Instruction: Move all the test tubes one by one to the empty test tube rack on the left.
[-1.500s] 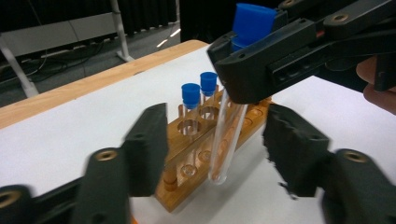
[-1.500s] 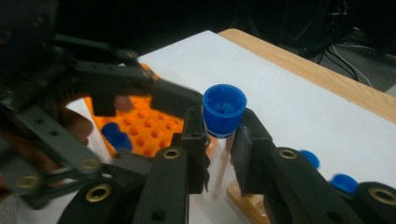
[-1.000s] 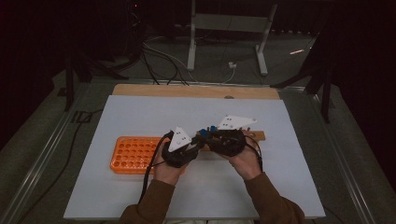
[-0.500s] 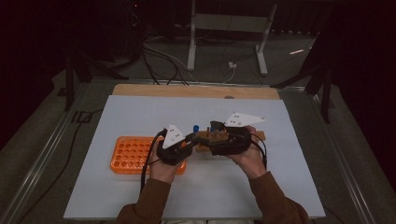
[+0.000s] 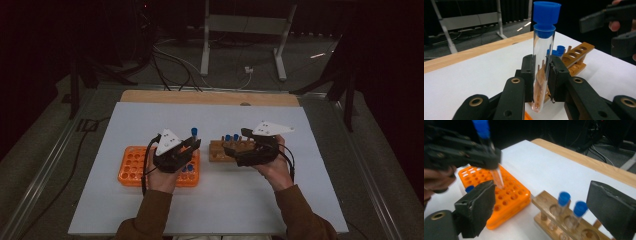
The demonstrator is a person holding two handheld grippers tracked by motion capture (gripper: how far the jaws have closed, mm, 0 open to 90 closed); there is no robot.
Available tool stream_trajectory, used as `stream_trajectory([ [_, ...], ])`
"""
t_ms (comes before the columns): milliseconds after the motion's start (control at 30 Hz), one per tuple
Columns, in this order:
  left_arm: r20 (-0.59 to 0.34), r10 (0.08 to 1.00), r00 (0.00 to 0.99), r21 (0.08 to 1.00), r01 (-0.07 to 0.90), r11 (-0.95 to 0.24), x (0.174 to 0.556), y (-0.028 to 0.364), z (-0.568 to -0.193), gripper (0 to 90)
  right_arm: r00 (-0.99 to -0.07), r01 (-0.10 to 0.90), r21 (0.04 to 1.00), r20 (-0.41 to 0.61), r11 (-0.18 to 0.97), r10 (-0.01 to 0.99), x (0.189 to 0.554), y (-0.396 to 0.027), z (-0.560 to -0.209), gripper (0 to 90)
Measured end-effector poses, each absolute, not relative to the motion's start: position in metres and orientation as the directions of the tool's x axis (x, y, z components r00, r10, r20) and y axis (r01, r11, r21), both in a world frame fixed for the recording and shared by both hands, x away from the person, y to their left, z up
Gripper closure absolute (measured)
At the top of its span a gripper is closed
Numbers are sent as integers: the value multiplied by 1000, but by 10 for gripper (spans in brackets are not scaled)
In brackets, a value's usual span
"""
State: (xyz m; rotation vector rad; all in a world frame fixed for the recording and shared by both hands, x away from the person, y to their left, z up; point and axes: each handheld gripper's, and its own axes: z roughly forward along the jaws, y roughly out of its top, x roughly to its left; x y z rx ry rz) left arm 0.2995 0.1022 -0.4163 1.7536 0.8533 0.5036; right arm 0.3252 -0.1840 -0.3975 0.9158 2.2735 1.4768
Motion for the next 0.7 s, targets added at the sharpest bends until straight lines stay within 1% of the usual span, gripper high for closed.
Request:
stream_trajectory([
  [67, -70, 760, 646, 939, 300, -169, 299, 107, -416, 778, -753, 364, 889, 106, 277, 650, 326, -187, -400, 38],
  [267, -71, 779, 623, 939, 305, -159, 295, 121, -417, 777, -725, 381, 886, 109, 265, 680, 326, -195, -404, 0],
  [700, -97, 795, 599, 933, 334, -137, 285, 146, -428, 777, -711, 397, 880, 117, 259, 693, 325, -206, -413, 1],
])
